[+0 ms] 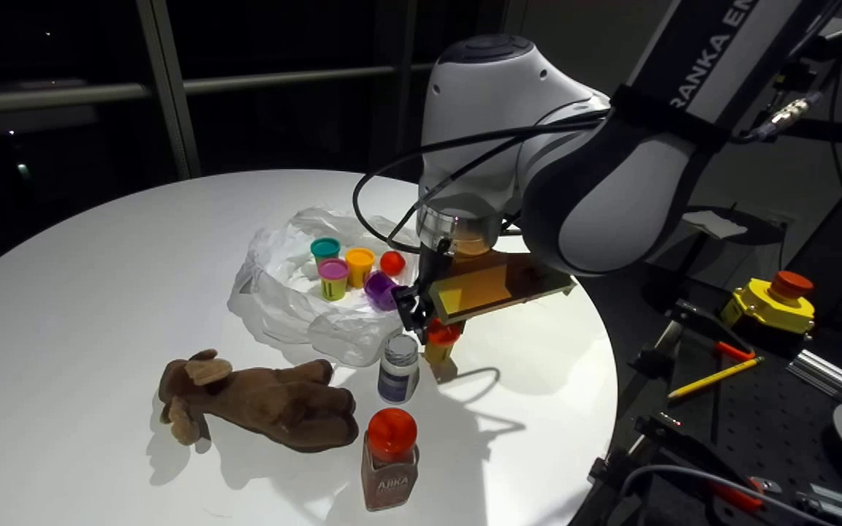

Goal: Take everything out of the plastic bag

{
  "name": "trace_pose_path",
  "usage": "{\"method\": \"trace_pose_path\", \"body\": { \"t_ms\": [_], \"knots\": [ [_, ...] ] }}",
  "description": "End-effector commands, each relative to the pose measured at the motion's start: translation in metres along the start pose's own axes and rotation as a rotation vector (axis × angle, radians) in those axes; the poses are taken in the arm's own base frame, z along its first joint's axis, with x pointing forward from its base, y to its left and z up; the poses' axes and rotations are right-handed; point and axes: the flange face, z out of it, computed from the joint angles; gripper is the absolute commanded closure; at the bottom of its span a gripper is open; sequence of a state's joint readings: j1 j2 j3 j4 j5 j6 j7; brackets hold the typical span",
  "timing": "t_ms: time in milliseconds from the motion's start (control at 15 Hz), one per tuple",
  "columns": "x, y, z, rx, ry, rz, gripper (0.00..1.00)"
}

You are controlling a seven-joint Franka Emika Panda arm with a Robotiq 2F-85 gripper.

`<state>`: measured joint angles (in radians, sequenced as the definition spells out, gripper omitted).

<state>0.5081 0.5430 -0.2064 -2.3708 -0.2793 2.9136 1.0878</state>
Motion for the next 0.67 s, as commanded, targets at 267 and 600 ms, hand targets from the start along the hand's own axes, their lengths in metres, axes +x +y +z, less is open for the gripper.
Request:
{"method": "trace_pose_path", "body": {
  "t_ms": [267,600],
  "knots": [
    [-0.003,0.011,0.000,0.069,0.016,0.098,0.63],
    [0.000,0.021,-0.018,0.095,0.013,0.182,0.01]
  ]
}}
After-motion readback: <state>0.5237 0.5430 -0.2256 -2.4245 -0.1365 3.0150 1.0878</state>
